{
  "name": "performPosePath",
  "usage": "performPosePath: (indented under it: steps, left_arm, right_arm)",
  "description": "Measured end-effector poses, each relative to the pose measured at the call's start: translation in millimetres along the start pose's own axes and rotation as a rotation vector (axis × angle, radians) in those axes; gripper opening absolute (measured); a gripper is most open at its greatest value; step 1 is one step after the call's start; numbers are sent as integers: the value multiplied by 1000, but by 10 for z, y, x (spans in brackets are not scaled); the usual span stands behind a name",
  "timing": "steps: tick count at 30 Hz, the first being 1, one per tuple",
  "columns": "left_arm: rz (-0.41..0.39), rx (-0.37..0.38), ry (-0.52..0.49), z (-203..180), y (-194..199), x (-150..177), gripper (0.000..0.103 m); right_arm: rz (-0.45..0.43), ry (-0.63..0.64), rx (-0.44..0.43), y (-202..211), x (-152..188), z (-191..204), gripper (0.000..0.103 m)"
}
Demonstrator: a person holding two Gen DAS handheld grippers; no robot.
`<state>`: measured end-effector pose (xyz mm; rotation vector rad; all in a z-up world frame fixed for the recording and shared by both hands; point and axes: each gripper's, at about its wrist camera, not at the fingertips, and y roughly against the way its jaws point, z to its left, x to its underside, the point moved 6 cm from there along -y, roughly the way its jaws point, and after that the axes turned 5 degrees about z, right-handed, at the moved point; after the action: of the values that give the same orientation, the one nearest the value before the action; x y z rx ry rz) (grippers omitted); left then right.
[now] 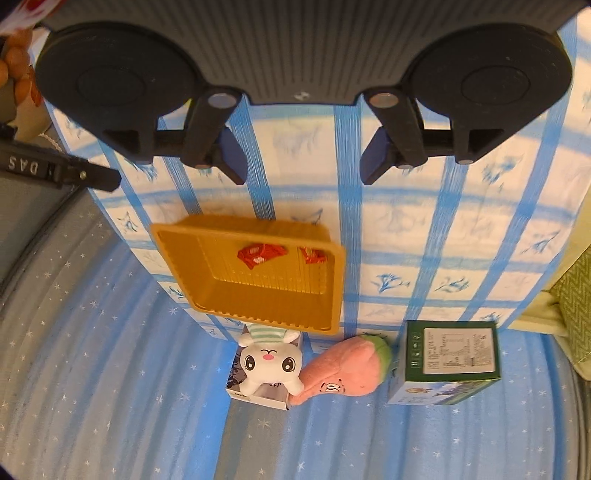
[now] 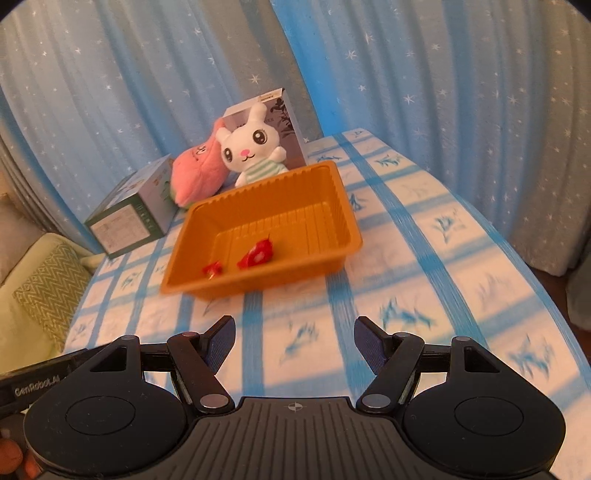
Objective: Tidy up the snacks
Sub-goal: 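Grasp the red wafer packet with the left tool while the right tool grasps a red candy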
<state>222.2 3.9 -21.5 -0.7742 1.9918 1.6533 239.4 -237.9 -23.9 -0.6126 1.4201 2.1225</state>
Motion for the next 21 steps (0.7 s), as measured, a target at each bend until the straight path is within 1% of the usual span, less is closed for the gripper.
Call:
performPosePath:
  steps: [6, 8, 9, 15, 21]
  left_arm:
    - [-12, 0, 32, 13, 475, 344, 74]
    - [-10, -1, 41, 26, 584, 461, 80]
    - [-7, -1, 45, 34, 629, 522, 81]
    - [33, -23, 60, 85, 755, 877, 84]
    - [106, -60, 83, 145, 708, 1238, 84]
  right_arm:
    - [-12, -44, -6, 475, 402, 64, 71]
    - [-15, -40, -3, 600, 532, 86, 71]
    - [-15, -33, 0, 655, 593, 100, 71]
    - [-17, 20, 13, 863, 918, 197, 71]
    - [-6, 18, 33, 879, 1088, 145, 71]
